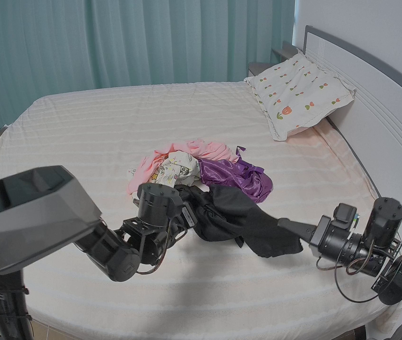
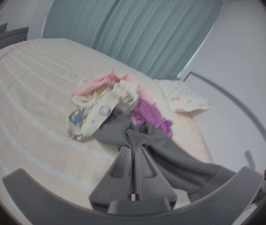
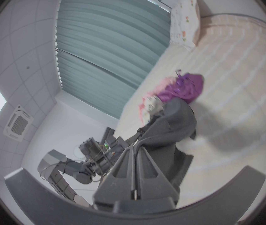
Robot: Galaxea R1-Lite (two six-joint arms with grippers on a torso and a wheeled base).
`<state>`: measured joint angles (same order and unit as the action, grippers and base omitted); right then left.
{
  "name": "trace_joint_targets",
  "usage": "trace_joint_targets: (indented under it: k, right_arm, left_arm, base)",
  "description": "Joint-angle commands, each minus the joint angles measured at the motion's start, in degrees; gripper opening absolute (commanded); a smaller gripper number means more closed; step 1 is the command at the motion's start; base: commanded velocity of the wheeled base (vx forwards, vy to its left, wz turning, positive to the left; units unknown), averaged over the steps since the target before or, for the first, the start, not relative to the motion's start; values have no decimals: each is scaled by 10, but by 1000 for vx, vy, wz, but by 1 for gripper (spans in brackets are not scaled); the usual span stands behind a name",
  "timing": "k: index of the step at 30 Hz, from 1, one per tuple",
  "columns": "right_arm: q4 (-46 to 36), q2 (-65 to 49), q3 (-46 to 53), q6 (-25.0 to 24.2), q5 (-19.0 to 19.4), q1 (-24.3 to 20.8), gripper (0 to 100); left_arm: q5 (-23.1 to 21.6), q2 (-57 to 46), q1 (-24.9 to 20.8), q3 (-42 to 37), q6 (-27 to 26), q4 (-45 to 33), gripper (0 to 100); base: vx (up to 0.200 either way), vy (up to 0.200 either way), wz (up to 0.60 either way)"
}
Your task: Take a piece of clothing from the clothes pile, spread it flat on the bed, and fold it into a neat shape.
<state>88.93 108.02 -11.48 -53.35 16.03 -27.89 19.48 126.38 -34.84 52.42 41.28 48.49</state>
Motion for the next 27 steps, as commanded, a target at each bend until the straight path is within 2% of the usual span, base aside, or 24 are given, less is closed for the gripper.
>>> trace_joint_targets:
  k: [1, 7, 12, 17, 21, 24, 27]
  right_arm:
    - [7, -180, -42, -5, -4, 31, 0]
    - [7, -275, -54, -7, -1, 63, 0]
    - [6, -261, -49, -15, 2, 75, 0]
    - [7, -201, -41, -10, 1, 69, 0]
    - [7, -150, -35, -13, 0, 55, 0]
    - [7, -121, -26, -15, -3, 30, 0]
    - [7, -112, -17, -14, -4, 5, 0]
  left_arm:
    - [1, -222, -8, -75, 34, 50, 0]
    - [-1, -330, 37, -132, 21, 111, 0]
    - [-5, -354, 77, -203, 6, 156, 0]
    - [-4, -335, 75, -260, 7, 181, 0]
    - [-4, -315, 72, -268, 21, 190, 0]
    - [-18, -301, 57, -272, 79, 196, 0]
    - [-44, -287, 51, -282, 100, 196, 0]
  base:
    - [0, 0, 0]
    - [0, 0, 0]
    - [0, 0, 0]
    - [0, 0, 0]
    - [0, 0, 0]
    - [0, 0, 0]
    - [0, 0, 0]
